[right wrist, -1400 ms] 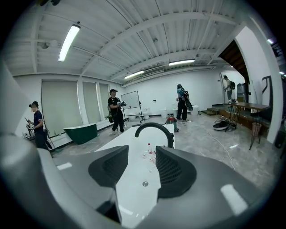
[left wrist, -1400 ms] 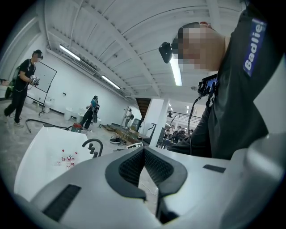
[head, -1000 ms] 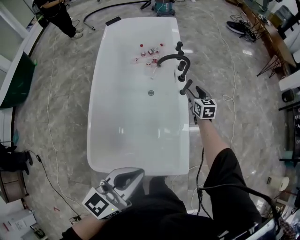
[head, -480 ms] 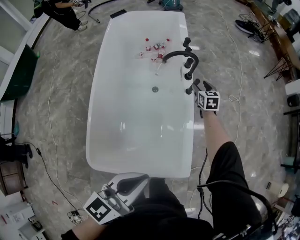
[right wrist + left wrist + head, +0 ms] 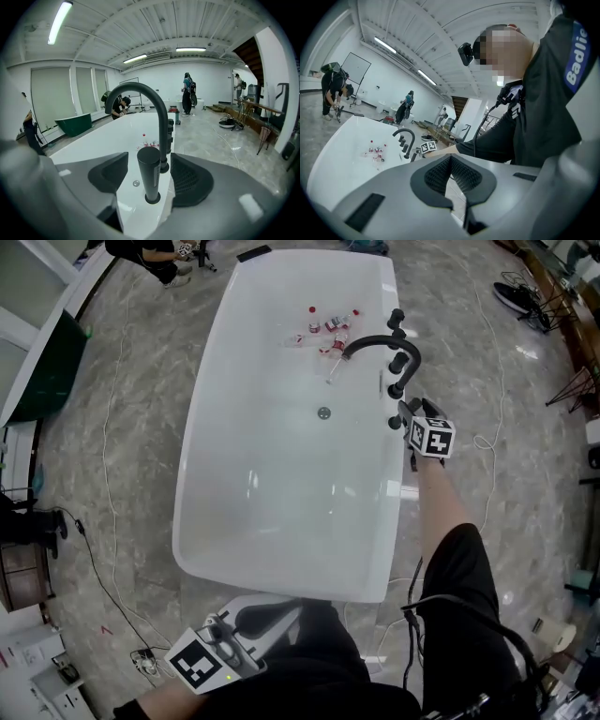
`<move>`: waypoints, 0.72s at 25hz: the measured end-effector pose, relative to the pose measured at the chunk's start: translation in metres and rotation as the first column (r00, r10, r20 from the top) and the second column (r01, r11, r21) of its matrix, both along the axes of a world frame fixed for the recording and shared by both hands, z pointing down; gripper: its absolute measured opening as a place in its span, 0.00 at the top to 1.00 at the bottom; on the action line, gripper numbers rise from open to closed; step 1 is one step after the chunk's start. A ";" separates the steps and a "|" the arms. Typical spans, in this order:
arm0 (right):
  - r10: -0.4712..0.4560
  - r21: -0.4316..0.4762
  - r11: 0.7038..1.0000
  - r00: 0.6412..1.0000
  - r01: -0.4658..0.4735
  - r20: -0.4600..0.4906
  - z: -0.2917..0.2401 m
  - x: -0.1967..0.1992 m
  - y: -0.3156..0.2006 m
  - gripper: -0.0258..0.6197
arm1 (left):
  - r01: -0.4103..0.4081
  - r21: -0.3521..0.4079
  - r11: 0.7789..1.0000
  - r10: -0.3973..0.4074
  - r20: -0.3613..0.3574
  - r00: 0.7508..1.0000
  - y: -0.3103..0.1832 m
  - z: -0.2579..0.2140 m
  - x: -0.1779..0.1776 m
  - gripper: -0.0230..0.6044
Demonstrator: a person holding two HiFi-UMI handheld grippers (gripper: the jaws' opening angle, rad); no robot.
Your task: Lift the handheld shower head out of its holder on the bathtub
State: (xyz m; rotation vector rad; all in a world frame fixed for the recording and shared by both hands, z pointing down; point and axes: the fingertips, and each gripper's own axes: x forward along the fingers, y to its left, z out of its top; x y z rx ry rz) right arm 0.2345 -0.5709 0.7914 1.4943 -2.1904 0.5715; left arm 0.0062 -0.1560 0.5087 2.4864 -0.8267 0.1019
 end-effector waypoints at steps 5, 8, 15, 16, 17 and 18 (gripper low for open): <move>0.001 0.033 0.999 1.000 -0.002 0.013 0.017 -0.004 -0.011 0.58 | 0.018 -0.039 0.999 -0.018 0.016 1.000 0.004 0.022 -0.001 0.96; 0.024 0.057 0.998 0.999 -0.023 -0.026 0.021 -0.001 -0.015 0.77 | 0.036 -0.060 0.998 -0.035 0.026 0.999 0.006 0.035 -0.005 0.96; 0.051 0.051 0.998 0.998 -0.048 -0.040 0.021 0.004 -0.003 0.77 | 0.029 -0.052 0.998 -0.028 0.023 0.999 0.011 0.030 0.000 0.96; 0.053 0.057 0.997 0.998 -0.050 -0.041 0.018 0.006 -0.001 0.77 | 0.026 -0.048 0.999 -0.025 0.022 0.999 0.013 0.028 0.001 0.96; 0.055 0.065 0.997 0.998 -0.052 -0.044 0.013 0.007 0.001 0.77 | 0.024 -0.044 0.999 -0.023 0.021 1.000 0.014 0.026 0.001 0.96; 0.057 0.074 0.996 0.997 -0.054 -0.046 0.009 0.007 0.002 0.77 | 0.024 -0.041 0.999 -0.023 0.021 1.000 0.015 0.025 0.001 0.96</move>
